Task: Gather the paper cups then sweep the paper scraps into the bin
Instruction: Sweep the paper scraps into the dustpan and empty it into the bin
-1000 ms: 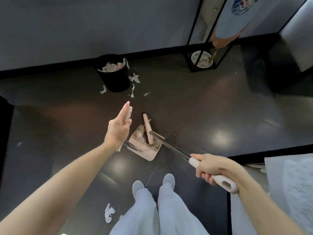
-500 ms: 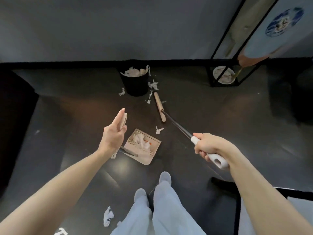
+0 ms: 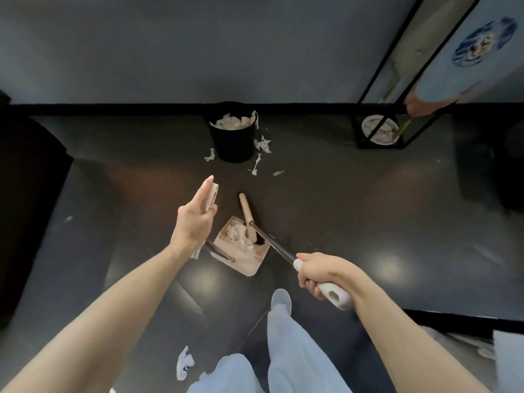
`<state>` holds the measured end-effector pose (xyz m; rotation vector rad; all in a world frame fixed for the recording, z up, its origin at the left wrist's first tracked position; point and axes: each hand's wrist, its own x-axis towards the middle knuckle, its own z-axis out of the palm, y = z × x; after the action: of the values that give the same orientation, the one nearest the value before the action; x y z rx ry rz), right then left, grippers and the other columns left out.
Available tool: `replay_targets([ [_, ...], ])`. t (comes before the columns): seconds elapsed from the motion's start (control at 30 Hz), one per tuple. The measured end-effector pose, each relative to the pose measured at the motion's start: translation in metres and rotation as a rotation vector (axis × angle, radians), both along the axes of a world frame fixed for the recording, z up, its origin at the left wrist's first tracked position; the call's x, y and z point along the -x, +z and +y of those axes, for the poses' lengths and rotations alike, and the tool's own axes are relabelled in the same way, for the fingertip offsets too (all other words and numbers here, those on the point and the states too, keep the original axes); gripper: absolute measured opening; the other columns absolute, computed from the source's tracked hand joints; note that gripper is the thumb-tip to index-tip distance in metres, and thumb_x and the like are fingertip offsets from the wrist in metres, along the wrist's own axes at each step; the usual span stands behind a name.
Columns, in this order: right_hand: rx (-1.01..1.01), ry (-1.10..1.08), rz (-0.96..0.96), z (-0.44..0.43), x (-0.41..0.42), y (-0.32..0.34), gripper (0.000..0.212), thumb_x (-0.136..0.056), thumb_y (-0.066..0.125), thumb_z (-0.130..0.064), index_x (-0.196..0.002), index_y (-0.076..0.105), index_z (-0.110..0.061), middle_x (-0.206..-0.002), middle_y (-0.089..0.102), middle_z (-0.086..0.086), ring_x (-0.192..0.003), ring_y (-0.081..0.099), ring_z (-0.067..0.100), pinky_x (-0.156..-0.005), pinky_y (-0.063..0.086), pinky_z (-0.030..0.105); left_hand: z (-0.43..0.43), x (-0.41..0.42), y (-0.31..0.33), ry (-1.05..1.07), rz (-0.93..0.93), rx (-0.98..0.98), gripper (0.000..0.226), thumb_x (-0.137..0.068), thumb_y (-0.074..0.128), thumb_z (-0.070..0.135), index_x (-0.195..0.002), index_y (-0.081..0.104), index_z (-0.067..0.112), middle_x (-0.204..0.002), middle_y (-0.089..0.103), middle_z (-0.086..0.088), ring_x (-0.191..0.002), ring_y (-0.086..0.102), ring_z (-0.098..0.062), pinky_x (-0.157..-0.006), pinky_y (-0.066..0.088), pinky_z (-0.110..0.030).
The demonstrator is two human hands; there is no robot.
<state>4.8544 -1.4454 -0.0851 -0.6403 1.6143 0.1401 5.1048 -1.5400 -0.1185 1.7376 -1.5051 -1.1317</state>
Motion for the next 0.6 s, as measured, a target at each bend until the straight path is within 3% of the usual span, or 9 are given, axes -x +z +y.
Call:
replay_targets([
  [0.07,0.008,-0.175,-0.051,0.019,-0.003,0.011,0.062,-0.088,0.047,-0.002,-0.141,0.038,-0.033,-0.049,0.051,0.001,-0.037,0.041,0.005,-0.038,0.036,0.018,0.02,-0.011,0.004,0.013,0.011,0.014,0.064,-0.097,0.054,0.01,-0.144,0.033,0.047,-0.145,0.046,0.009,-0.127,0.051,-0.029,-0.106,0.042,-0.047],
  [0.13,0.033,-0.311,-0.109,0.044,-0.01,0.026,0.062,-0.088,0.046,0.001,-0.14,0.039,-0.033,-0.04,0.048,-0.002,-0.033,0.04,0.004,-0.033,0.032,0.015,0.046,-0.029,0.007,0.005,0.017,0.035,0.064,-0.096,0.054,0.009,-0.144,0.033,0.047,-0.144,0.048,0.007,-0.12,0.054,-0.037,-0.1,0.045,-0.053],
  [0.3,0.081,-0.453,-0.168,0.108,-0.044,0.062,0.058,-0.091,0.045,0.001,-0.138,0.037,-0.032,-0.043,0.047,-0.002,-0.033,0.038,0.003,-0.03,0.032,0.014,0.107,-0.073,0.025,-0.027,-0.024,0.098,0.065,-0.095,0.055,0.01,-0.143,0.034,0.048,-0.13,0.061,-0.003,-0.104,0.062,-0.039,-0.092,0.052,-0.05],
  [0.6,0.07,-0.756,-0.318,0.233,-0.06,0.108,0.053,-0.094,0.043,0.001,-0.137,0.041,-0.029,-0.048,0.037,-0.003,-0.033,0.033,0.001,-0.027,0.029,0.012,0.221,-0.134,0.045,-0.041,-0.011,0.14,0.064,-0.094,0.056,0.009,-0.141,0.038,0.049,-0.13,0.06,0.008,-0.113,0.061,-0.024,-0.103,0.046,-0.039],
])
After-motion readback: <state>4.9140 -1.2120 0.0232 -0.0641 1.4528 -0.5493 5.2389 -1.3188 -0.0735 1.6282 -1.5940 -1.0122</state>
